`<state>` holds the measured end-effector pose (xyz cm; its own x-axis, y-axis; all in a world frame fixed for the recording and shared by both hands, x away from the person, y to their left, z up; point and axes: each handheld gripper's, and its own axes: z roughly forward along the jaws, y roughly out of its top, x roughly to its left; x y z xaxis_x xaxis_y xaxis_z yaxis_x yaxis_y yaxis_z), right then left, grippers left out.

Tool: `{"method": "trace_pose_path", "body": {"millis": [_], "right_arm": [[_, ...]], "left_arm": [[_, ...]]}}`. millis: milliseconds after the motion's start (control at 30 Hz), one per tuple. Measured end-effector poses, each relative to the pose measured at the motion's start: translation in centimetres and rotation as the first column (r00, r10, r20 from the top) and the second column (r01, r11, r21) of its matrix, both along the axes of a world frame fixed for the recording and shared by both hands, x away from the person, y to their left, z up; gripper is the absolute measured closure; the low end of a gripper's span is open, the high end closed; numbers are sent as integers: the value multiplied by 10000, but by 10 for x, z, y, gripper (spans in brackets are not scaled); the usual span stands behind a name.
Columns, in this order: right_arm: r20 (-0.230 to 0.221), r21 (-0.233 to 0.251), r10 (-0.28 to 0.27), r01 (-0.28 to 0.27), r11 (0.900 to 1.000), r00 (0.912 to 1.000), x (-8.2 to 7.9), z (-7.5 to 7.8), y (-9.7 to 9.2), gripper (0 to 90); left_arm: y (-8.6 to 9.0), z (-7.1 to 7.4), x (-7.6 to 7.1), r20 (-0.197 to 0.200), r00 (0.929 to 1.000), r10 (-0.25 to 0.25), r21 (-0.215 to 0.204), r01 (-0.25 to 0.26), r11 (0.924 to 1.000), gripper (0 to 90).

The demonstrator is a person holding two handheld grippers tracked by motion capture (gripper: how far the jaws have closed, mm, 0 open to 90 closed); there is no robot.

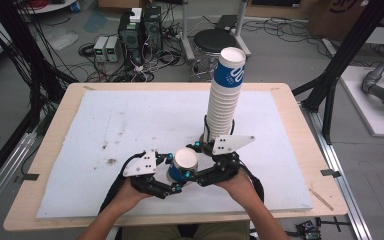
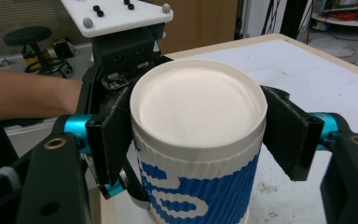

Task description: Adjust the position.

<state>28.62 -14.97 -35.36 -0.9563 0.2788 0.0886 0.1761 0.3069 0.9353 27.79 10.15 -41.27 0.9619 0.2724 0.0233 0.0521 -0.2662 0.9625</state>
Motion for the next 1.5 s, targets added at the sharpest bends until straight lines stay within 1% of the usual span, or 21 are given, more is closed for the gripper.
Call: {"method": "trace_pose_path", "body": {"millis": [33, 100, 233, 333, 400, 500, 600, 633, 667, 700, 767, 867, 967, 1033, 1067, 1167, 1233, 1333, 1367, 1400, 1500], "right_arm": [[0, 0, 0, 0, 10000, 10000, 0, 0, 0, 218], [62, 76, -233, 232, 9997, 9997, -1, 1, 0, 180], [260, -27, -243, 244, 9997, 9994, -2, 5, -2, 180], [318, 22, -191, 190, 9998, 9993, -1, 9, -8, 180], [284, 0, -150, 150, 9999, 9995, 0, 11, -14, 181], [262, -162, -84, 89, 9998, 9996, 1, 14, -21, 180], [273, -464, -61, 73, 9989, 9996, 1, 16, -25, 180], [304, -556, -58, 74, 9984, 9995, 1, 16, -26, 180], [393, -759, -58, 87, 9971, 9992, 2, 16, -27, 181], [496, -949, -61, 108, 9954, 9987, 2, 16, -28, 181], [519, -1141, -60, 119, 9934, 9986, 3, 17, -29, 181], [691, -1422, 36, 63, 9898, 9976, 4, 22, -31, 180], [824, -1747, 247, -100, 9846, 9963, 4, 26, -31, 180], [836, -1990, 392, -219, 9798, 9957, 4, 28, -31, 181], [867, -2068, 462, -274, 9780, 9952, 4, 29, -30, 180], [932, -2310, 664, -433, 9720, 9934, 4, 32, -28, 181], [1020, -2532, 826, -544, 9659, 9913, 4, 33, -25, 181], [904, -2815, 1084, -790, 9563, 9900, 5, 33, -21, 180], [906, -2932, 1228, -914, 9517, 9883, 5, 32, -19, 181], [922, -3090, 1301, -958, 9462, 9872, 5, 32, -17, 181], [923, -3448, 1530, -1126, 9319, 9839, 5, 31, -8, 181]], "left_arm": [[0, 0, 0, -5, 10000, -53, 74, 53, 10000, 260], [-1, -1, 0, -111, 9998, -159, 163, 161, 9997, 266], [1, 0, 1, -226, 9995, -214, 489, 225, 9986, 274], [4, 4, 3, -345, 9991, -234, 936, 265, 9953, 274], [7, 7, 6, -472, 9988, -162, 1065, 211, 9941, 275], [12, 12, 11, -590, 9982, -99, 1383, 180, 9902, 276], [13, 18, 16, -705, 9974, -170, 1705, 288, 9849, 276], [13, 20, 17, -701, 9973, -232, 1900, 361, 9811, 276], [12, 24, 18, -697, 9969, -357, 2173, 501, 9748, 276], [12, 26, 18, -699, 9967, -413, 2300, 563, 9715, 276], [11, 32, 19, -691, 9962, -535, 2668, 701, 9612, 276], [9, 40, 21, -699, 9943, -804, 3322, 992, 9380, 276], [6, 46, 21, -763, 9918, -1027, 3804, 1241, 9165, 276], [3, 49, 22, -765, 9907, -1126, 3993, 1339, 9070, 276], [2, 51, 22, -762, 9903, -1165, 4134, 1377, 9001, 276], [0, 54, 23, -814, 9885, -1276, 4318, 1504, 8893, 276], [-1, 56, 23, -849, 9865, -1400, 4489, 1633, 8785, 276], [-4, 58, 24, -969, 9825, -1593, 4837, 1864, 8552, 276], [-6, 59, 24, -1017, 9809, -1658, 4904, 1944, 8495, 276], [-7, 60, 24, -1055, 9799, -1692, 4959, 1994, 8452, 276], [-9, 61, 24, -1118, 9782, -1748, 4991, 2074, 8413, 275]]}}
